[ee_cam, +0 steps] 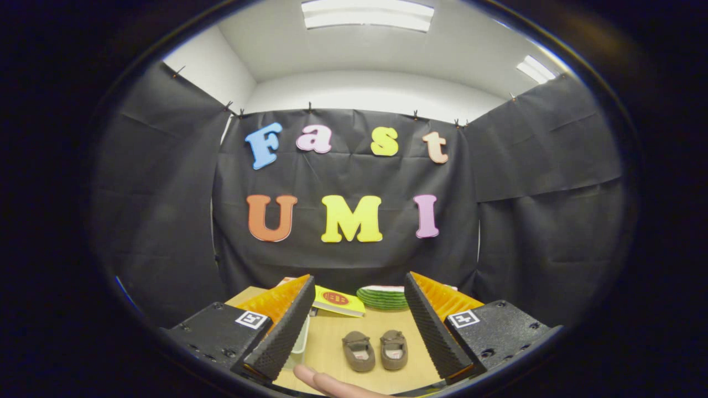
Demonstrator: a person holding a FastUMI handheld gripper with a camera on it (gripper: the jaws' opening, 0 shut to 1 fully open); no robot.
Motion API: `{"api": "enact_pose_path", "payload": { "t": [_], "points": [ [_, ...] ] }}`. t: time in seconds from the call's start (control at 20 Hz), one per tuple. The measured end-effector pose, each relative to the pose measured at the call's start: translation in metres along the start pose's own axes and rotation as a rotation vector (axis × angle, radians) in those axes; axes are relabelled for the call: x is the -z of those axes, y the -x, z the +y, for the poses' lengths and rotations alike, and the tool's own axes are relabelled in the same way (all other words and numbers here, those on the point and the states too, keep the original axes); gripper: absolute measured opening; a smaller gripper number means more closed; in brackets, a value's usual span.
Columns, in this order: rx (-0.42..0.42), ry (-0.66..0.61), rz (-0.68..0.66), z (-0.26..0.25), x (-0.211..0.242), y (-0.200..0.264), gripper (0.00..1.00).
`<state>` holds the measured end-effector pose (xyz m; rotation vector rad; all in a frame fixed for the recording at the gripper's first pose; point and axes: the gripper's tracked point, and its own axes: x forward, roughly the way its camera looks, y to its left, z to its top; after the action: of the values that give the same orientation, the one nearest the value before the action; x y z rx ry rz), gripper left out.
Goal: Open the storage box then place both shoes into the box .Put the left shoe in first, then the right shoe, with the right side of both shoes facing outward in a uniform manner.
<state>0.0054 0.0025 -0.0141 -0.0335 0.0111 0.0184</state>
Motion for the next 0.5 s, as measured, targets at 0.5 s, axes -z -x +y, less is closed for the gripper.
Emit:
{"api": "enact_pose_path", "payload": {
  "t": [0.5],
  "points": [
    [-0.060,-0.022,0.244,0.019,0.092,-0.086,1.00]
  ]
}}
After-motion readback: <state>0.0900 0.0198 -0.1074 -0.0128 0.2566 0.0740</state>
